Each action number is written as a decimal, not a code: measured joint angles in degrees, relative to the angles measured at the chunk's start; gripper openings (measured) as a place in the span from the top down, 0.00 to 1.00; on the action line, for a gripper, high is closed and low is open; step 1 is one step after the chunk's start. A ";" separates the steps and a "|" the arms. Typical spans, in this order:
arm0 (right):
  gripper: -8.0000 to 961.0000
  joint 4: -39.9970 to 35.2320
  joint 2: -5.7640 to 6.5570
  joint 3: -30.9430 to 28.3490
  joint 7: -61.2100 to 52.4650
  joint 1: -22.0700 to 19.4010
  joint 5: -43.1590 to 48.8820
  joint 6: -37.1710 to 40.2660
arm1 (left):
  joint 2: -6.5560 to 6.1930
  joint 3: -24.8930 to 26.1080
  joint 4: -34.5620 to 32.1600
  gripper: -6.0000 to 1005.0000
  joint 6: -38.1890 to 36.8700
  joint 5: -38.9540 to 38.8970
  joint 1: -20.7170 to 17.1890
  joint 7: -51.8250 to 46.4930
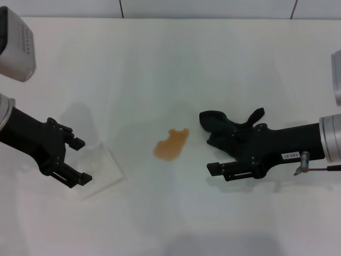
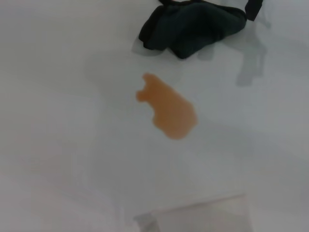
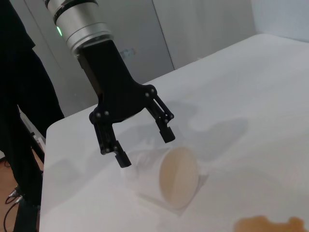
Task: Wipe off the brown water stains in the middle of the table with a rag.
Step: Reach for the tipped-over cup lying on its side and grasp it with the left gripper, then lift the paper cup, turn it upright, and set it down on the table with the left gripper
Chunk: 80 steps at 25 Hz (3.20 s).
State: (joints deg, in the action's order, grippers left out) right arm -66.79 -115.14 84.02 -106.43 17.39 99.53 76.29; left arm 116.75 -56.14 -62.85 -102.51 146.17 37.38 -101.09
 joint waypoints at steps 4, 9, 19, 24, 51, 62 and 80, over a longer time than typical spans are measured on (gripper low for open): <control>0.26 0.00 0.00 0.00 0.00 -0.10 0.04 0.00 | 0.04 -0.28 0.19 0.11 0.45 0.63 0.11 -0.12; 0.26 0.54 0.00 0.08 0.00 -0.09 0.04 0.00 | 0.40 -0.29 2.43 0.11 1.58 1.32 0.99 0.07; 0.26 0.67 0.00 0.18 0.00 -0.08 0.01 0.11 | 1.42 -0.68 3.94 0.11 3.65 1.55 1.43 1.28; 0.26 0.71 0.00 0.18 0.00 -0.07 -0.02 0.42 | 1.54 -0.71 4.49 0.11 4.05 1.55 1.54 1.32; 0.26 0.69 0.00 0.18 0.00 -0.07 -0.04 0.90 | 2.08 -0.82 5.27 0.29 7.12 1.81 1.14 1.11; 0.26 0.44 0.00 -0.14 -0.02 -0.08 -0.04 1.15 | 2.14 2.88 -1.17 0.32 7.46 -1.33 -0.90 1.07; 0.26 -0.09 0.09 -0.60 0.01 1.95 0.53 -0.13 | 2.31 6.40 -0.94 0.32 17.27 -22.73 -11.09 11.85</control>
State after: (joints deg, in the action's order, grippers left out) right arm -66.88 -115.05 83.42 -106.42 19.34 100.06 76.17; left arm 119.06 -49.75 -63.79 -85.25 123.44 26.29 -89.24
